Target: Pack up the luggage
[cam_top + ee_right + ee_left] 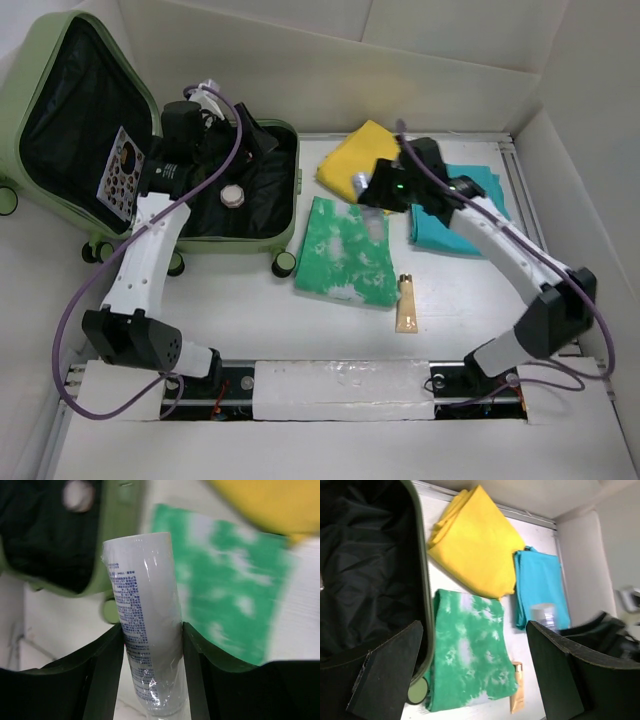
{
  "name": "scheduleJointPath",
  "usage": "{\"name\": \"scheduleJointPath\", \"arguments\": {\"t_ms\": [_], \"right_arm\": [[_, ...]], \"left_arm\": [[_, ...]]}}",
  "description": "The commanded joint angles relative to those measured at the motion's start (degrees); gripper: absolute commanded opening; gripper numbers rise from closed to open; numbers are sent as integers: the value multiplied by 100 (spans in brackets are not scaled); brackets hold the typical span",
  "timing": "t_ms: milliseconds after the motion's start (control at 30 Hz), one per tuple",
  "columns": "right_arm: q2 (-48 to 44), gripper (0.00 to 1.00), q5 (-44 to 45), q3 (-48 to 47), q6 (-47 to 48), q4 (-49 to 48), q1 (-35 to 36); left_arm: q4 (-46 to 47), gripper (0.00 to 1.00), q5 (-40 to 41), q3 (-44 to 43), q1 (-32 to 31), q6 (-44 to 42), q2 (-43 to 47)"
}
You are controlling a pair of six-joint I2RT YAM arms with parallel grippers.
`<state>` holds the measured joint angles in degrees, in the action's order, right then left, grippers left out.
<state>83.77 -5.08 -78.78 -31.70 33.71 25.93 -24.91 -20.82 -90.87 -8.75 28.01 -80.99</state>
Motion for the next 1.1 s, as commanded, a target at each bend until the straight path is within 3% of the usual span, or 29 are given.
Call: {"name": "scheduleJointPath", "arguments": {"t_ms": [0, 167, 333, 500, 600, 633, 733, 833, 900, 967, 1067], "right_arm": [[920, 39, -1020, -671, -590, -1041, 814], [2440, 39, -1355, -2417, -819, -1657, 1370], [3977, 39, -1267, -3581, -1556, -2167, 1441], [4885, 39, -1056, -4705, -2357, -2378, 1389], [5096, 69, -925, -5076, -2499, -2440, 1388], [5097, 86, -924, -5259, -2551, -2440, 1388], [4861, 90, -863, -5192, -2482, -2440, 1257], [4132, 89, -793, -4359, -2367, -2518, 1064], [3353, 85, -661, -3437, -2227, -2580, 940], [2718, 81, -373, -2725, -1911, -2580, 696], [1277, 63, 59, -977, -1681, -2528, 126]], "left_arm": [[433, 82, -449, 86, 14, 187, 338], [434, 82, -449, 429, 14, 135, 523], [320, 82, -344, 719, 14, 74, 821], [197, 82, -98, 772, -47, -49, 936], [74, 82, 200, 773, -214, -120, 936], [74, 82, 201, 833, -214, -120, 988], [74, 82, 253, 895, -214, -182, 1041], [74, 82, 175, 1079, -214, -401, 1094], [74, 82, 323, 1150, -538, -620, 1094], [74, 84, 1042, 1203, -1494, -981, 1094], [74, 87, 1754, 1203, -2714, -1113, 736]]}}
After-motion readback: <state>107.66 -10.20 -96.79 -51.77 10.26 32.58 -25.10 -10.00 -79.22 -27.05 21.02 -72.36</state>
